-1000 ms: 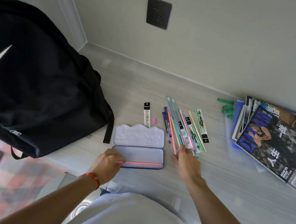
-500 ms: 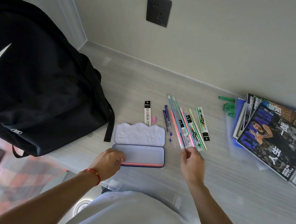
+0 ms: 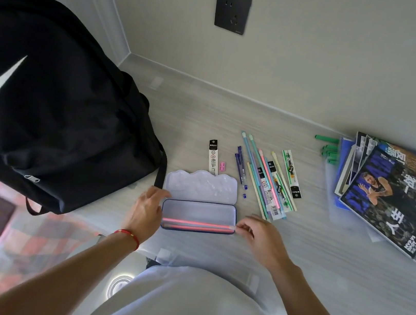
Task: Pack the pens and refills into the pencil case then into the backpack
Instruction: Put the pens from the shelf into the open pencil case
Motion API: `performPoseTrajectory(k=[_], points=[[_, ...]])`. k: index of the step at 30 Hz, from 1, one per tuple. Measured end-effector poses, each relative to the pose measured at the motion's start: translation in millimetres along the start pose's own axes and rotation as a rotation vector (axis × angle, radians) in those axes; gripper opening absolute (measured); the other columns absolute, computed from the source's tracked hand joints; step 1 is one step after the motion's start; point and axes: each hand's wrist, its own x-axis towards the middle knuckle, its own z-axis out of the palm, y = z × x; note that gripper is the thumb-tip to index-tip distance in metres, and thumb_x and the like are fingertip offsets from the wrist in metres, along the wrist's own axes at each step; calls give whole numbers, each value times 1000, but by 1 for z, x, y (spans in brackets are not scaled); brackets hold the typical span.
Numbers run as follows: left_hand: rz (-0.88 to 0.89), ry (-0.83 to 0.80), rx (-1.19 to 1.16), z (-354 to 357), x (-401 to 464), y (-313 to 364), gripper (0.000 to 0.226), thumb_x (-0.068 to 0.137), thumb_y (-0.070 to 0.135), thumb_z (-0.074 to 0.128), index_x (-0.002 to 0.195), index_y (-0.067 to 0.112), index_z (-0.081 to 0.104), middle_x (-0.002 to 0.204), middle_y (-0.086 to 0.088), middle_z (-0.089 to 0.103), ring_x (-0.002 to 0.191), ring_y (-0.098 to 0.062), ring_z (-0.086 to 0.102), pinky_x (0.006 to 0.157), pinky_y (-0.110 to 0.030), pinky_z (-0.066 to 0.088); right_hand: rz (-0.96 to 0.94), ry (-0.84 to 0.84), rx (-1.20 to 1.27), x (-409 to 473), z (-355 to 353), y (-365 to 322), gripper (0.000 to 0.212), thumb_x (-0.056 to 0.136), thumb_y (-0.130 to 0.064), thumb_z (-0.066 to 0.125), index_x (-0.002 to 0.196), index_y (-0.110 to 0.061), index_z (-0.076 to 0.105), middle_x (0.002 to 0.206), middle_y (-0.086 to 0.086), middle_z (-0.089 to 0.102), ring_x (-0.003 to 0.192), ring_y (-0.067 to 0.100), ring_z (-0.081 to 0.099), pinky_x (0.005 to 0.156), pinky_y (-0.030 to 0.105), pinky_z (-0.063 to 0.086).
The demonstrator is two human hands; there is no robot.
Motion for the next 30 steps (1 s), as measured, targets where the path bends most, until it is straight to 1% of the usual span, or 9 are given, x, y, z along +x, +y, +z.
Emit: performPoseTrajectory(k=[3, 6, 10, 13, 17, 20, 23, 27, 30], points=[[153, -112, 53, 10, -6, -1, 48, 71, -18, 55, 105, 12, 72, 105, -6, 68, 96, -28, 62, 85, -40, 55, -16, -43, -80, 8, 1, -9, 7, 90, -28, 70, 91, -21, 71, 83, -9, 59, 75, 14, 61, 61, 34, 49], [233, -189, 148, 16, -12, 3, 48, 72, -8, 60, 109, 20, 73, 107, -1, 70, 101, -26, 63, 84, -35, 52, 4, -27, -101, 12, 4, -14, 11, 91, -31, 70, 92, -21, 73, 81, -13, 52, 74, 15, 61, 58, 28, 40], [247, -163, 159, 16, -12, 4, 49, 72, -9, 61, 109, 21, 71, 105, 1, 72, 98, -26, 65, 81, -34, 50, 69, 4, -13, 11, 2, -10, 10, 90, -31, 71, 89, -22, 75, 78, -10, 54, 68, 10, 54, 54, 22, 34], [240, -171, 176, 16, -12, 5, 47, 73, -7, 61, 110, 21, 71, 106, 2, 72, 99, -26, 65, 79, -35, 49, 51, -29, -15, 9, 2, -10, 12, 90, -33, 71, 90, -22, 76, 78, -10, 54, 69, 13, 57, 53, 22, 34], [236, -243, 144, 18, -13, 0, 34, 82, 6, 60, 109, 22, 72, 104, -1, 69, 96, -27, 64, 78, -40, 56, 62, 27, -10, 11, 4, -15, 10, 91, -29, 70, 90, -22, 77, 75, -9, 56, 65, 12, 55, 52, 19, 36], [250, -271, 158, 19, -14, -5, 29, 84, 8, 63, 106, 22, 74, 97, 0, 65, 88, -24, 63, 74, -40, 57, 197, 191, 43, 12, 1, -8, 5, 88, -23, 74, 92, -21, 75, 84, -7, 70, 69, 12, 63, 60, 30, 53], [259, -282, 161, 19, -15, -7, 27, 83, 10, 62, 102, 23, 75, 93, 2, 60, 83, -22, 61, 69, -39, 55, 417, 325, -65, 15, -5, 1, 13, 89, -23, 72, 100, -20, 67, 96, 1, 69, 83, 25, 68, 67, 36, 56], [235, -285, 160, 18, -12, -1, 27, 80, 6, 65, 98, 23, 77, 89, 2, 60, 82, -22, 61, 67, -37, 56, 660, 206, -219, 17, -6, 4, 40, 91, -40, 69, 115, -11, 56, 109, 11, 68, 98, 34, 69, 74, 39, 55], [193, -289, 159, 17, -10, 3, 30, 80, 7, 63, 101, 24, 76, 96, 2, 64, 90, -22, 63, 73, -38, 56, 687, 195, -213, 14, -1, 4, 40, 92, -41, 67, 114, -8, 59, 109, 13, 68, 99, 35, 69, 77, 38, 54]])
